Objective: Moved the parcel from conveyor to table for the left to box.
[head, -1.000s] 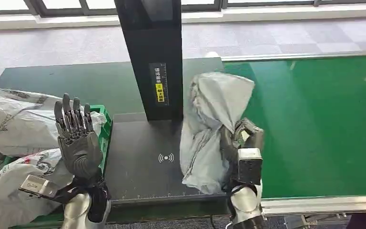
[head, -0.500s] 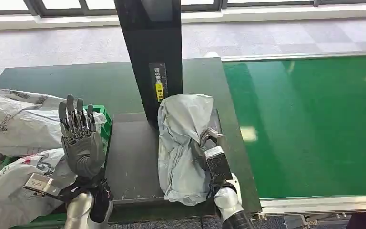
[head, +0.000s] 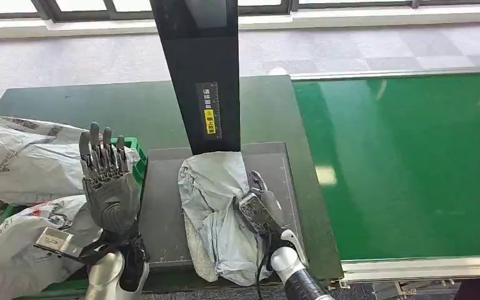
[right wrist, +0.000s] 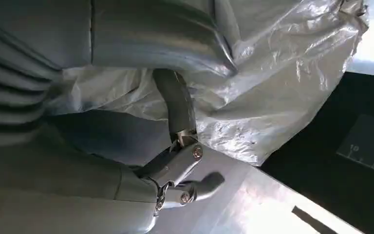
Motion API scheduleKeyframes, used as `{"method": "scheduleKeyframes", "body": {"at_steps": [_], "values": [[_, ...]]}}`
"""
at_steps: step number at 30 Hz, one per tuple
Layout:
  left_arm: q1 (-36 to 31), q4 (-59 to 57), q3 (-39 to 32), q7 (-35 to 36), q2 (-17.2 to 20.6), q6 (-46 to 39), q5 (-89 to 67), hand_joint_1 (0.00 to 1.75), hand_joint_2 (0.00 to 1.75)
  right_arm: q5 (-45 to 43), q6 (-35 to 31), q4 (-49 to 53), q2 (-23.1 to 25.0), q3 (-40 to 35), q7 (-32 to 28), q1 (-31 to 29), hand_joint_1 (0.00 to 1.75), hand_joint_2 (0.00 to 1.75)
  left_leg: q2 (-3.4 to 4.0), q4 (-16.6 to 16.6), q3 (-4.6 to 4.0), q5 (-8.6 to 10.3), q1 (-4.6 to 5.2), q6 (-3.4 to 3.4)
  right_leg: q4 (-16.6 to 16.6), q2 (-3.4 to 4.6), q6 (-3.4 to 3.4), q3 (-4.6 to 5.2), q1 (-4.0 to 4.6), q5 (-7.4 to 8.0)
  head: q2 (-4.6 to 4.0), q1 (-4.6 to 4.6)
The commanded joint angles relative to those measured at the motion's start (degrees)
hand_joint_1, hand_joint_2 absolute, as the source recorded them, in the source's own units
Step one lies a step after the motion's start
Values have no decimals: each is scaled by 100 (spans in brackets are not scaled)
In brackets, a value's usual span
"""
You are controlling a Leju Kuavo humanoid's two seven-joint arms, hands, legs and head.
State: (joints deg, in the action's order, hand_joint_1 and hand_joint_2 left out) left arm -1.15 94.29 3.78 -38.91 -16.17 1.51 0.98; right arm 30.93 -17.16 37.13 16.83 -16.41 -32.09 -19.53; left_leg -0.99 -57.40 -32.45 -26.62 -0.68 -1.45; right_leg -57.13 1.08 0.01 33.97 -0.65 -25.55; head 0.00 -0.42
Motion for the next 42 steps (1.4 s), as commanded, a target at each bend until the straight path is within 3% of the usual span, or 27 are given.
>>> {"method": "scheduleKeyframes", "body": {"at_steps": [1,10,12,14,16,20,23,24,26,33,36,37,42], "values": [[-43,-138,56,-68,-225,-33,-1,0,175,16,-12,-706,21,217,20,-317,0,0,4,3,5,3,3,9,6,-14,1,-8,0,2,0,0],[-3,-70,98,-53,-239,-54,-56,0,175,90,-232,-625,46,335,-55,-309,0,0,5,3,5,1,4,9,5,-13,2,-8,-1,0,0,0],[19,-27,122,-53,-238,-52,-68,0,175,48,-475,-376,78,505,-366,-199,0,0,2,1,2,1,1,8,4,-15,1,-6,2,0,0,0],[3,-21,167,-36,-226,-65,-100,0,175,-116,-699,260,93,733,-791,49,0,0,-2,2,2,1,3,9,4,-19,1,-7,0,-2,0,0],[-90,-91,235,-15,-189,-70,-104,0,175,-402,-1270,1612,-27,571,-791,503,0,0,-5,0,-1,1,3,9,1,-23,2,-4,-1,-3,0,0],[-313,-357,413,27,-124,-135,-145,0,175,-599,-2284,3023,-300,232,-791,1025,0,0,-30,-5,-12,5,4,9,-3,-45,3,1,-2,-6,0,2],[-488,-654,576,146,-54,-683,-756,0,175,-338,-2284,3966,-190,529,-791,1453,0,0,-38,-2,-8,4,5,10,1,-57,3,-4,-2,-8,0,2],[-636,-889,713,464,70,-1294,-1621,0,175,-266,-2284,4477,-61,754,-791,1539,0,0,-42,-2,-12,7,6,9,-1,-62,3,1,-3,-8,0,0],[-1069,-1660,1021,894,64,-1709,-2979,0,175,112,-2284,5278,254,1181,-791,1655,0,0,-47,-6,-16,8,7,7,-4,-66,1,8,-4,-10,0,0],[-1710,-3539,1318,1751,10,-2128,-4904,0,175,216,-2284,6935,317,1550,-791,2001,0,0,-76,1,-11,18,12,12,8,-105,0,-8,-6,-9,0,0],[-1643,-3626,1290,2030,52,-2164,-5340,0,175,418,-2284,7389,317,1597,-791,2162,0,0,-41,3,2,8,16,7,5,-60,2,-9,-13,-2,0,0],[-1604,-3639,1343,2262,95,-2186,-5664,0,175,372,-2284,7528,317,1611,-791,2225,0,175,-32,4,8,5,14,7,7,-55,1,-13,-10,-2,0,2],[-1435,-3850,1635,3160,158,-2018,-7016,0,175,292,-2284,7691,317,1632,-791,2333,0,175,-28,15,19,4,13,5,17,-49,-2,-17,-9,-4,0,0]]}}
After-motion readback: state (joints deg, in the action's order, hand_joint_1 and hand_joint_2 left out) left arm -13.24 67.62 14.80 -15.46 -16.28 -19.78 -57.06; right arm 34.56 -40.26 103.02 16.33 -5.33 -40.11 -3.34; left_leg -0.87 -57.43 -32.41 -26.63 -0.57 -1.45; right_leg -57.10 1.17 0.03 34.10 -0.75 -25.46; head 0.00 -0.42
